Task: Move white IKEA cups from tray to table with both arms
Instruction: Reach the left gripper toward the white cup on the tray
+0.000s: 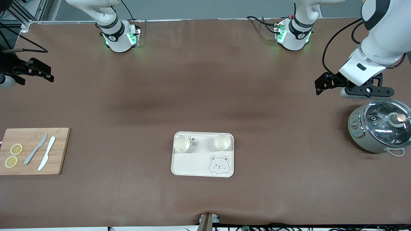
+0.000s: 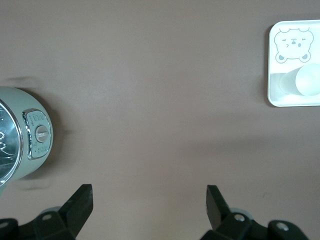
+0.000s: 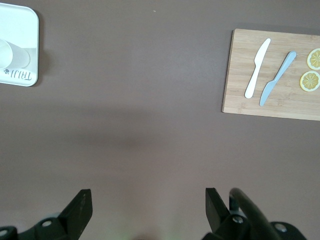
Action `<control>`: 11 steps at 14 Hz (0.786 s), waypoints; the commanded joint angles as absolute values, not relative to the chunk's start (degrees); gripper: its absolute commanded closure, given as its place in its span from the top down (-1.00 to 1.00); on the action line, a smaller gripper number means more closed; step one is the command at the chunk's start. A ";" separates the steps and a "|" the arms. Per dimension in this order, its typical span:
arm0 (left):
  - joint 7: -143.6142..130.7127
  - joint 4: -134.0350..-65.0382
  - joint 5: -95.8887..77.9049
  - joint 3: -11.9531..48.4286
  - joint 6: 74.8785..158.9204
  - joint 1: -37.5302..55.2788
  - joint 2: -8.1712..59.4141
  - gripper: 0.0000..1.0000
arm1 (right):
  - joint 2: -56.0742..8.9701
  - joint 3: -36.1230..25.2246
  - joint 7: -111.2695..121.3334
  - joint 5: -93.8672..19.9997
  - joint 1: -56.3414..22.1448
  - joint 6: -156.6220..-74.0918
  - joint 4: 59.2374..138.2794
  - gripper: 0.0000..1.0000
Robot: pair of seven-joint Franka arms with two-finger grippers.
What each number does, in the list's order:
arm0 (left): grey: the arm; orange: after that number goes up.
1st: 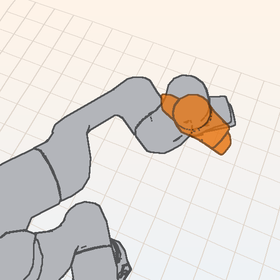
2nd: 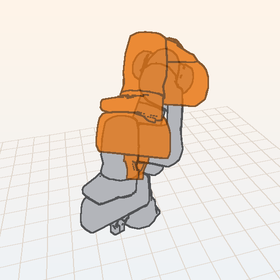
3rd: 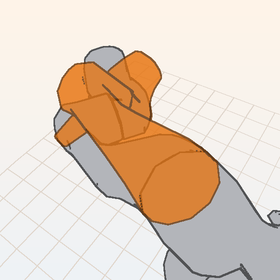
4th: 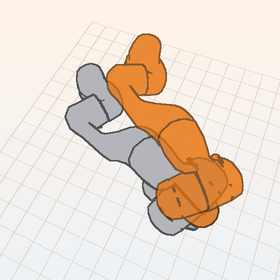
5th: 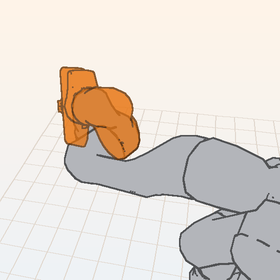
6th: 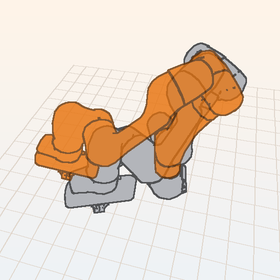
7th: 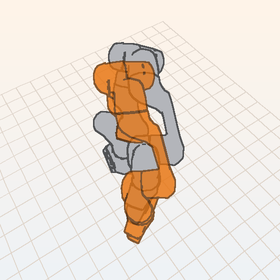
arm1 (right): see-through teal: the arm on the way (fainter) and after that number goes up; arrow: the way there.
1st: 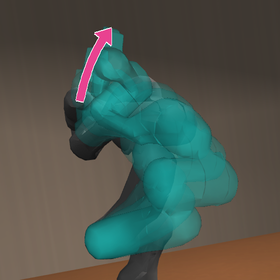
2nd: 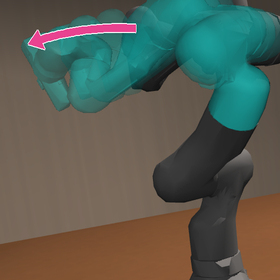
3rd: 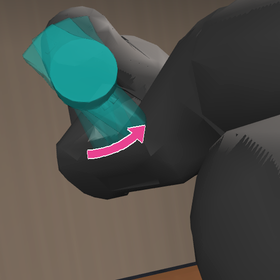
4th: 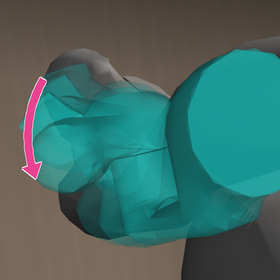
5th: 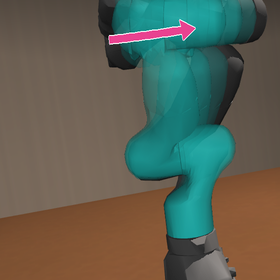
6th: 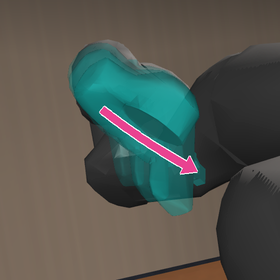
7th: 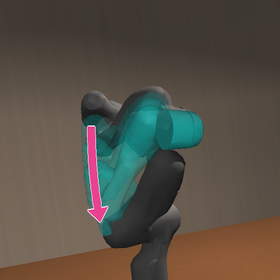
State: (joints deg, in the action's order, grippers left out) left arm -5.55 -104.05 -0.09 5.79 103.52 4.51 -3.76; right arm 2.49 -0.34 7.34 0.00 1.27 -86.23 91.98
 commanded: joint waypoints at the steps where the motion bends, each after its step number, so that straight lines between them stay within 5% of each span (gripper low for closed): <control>1: -5.36 -103.97 -1.58 5.71 102.74 4.48 -4.57 1.00 | 2.99 -0.26 6.15 1.05 1.14 -85.52 91.67 1.00; 11: -6.50 -103.45 -3.16 7.56 103.27 5.71 -3.87 1.00 | 2.20 -0.62 6.42 1.05 1.58 -85.52 90.88 1.00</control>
